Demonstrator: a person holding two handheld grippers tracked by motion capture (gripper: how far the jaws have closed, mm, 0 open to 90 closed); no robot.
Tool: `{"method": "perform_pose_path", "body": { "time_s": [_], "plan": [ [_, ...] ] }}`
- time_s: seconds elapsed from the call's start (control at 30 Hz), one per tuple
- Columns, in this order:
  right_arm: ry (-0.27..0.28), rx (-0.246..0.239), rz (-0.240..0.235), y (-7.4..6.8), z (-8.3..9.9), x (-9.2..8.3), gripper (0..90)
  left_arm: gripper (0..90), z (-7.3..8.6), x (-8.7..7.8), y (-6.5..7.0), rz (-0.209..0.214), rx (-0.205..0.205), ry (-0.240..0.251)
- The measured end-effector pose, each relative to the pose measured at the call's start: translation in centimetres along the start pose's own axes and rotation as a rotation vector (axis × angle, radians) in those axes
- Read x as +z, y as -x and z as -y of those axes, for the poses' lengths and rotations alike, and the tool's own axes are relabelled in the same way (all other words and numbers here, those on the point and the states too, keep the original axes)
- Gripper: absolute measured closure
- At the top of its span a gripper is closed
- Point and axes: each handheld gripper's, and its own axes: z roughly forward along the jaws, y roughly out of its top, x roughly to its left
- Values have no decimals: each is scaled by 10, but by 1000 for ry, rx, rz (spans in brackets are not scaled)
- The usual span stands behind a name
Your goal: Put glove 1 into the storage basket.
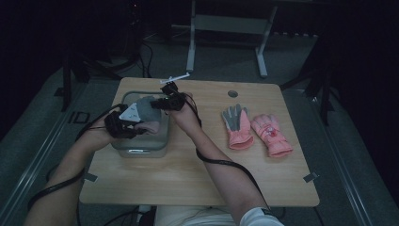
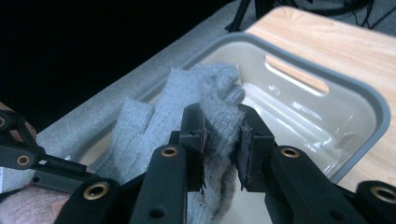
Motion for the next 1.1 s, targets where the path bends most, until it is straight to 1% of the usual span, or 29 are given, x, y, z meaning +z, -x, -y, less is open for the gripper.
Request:
{"method": "perform_pose_path", "body": {
  "time_s": [0.07,0.1,0.13,0.17,0.2,0.27,0.3,0.37,0.47,0.53,0.57,0.6,0.63,0.67,0.7,0.73,0.77,0.8,0.83,0.87,0.97,1.03,1.1],
  "plan": [
    [-16,17,4,3,4,8,748,691,4,8,-3,10,-4,-24],
    [-27,20,6,5,6,13,747,691,6,11,-3,17,-13,-28],
    [-38,22,8,7,7,17,747,691,6,11,-3,17,-13,-28],
    [-51,23,13,9,9,21,747,691,8,15,-4,25,-24,-32],
    [-63,28,15,11,11,25,747,691,12,23,-6,40,-40,-46],
    [-86,33,30,13,14,34,746,691,15,30,-8,53,-53,-61],
    [-98,35,36,15,16,38,746,691,16,34,-9,54,-51,-70],
    [-112,36,52,18,19,45,744,690,18,39,-11,69,-63,-74],
    [-123,42,64,22,22,50,739,690,18,47,-16,88,-61,-88],
    [-129,46,73,24,23,52,732,690,17,51,-17,92,-52,-100],
    [-137,47,76,26,23,53,728,690,16,53,-19,102,-50,-101],
    [-145,50,83,26,24,54,719,690,16,53,-19,102,-50,-101],
    [-147,49,89,27,24,55,699,689,14,57,-21,108,-42,-117],
    [-147,49,89,27,24,55,699,688,14,57,-21,108,-42,-117],
    [-154,56,92,28,25,56,666,688,14,59,-22,113,-41,-126],
    [-160,46,110,30,27,56,647,686,14,64,-25,105,-40,-156],
    [-161,40,111,30,27,55,645,684,14,64,-25,105,-40,-156],
    [-152,41,111,30,26,53,630,681,15,67,-26,111,-44,-164],
    [-143,36,110,30,26,49,622,679,15,72,-25,115,-37,-187],
    [-132,38,104,30,25,46,615,676,16,74,-25,118,-32,-193],
    [-101,42,89,30,22,34,610,658,15,80,-24,99,-25,-206],
    [-94,46,85,30,22,31,610,613,15,81,-24,100,-27,-213],
    [-73,44,66,29,23,20,609,548,13,79,-22,110,-34,-203]
  ]
}}
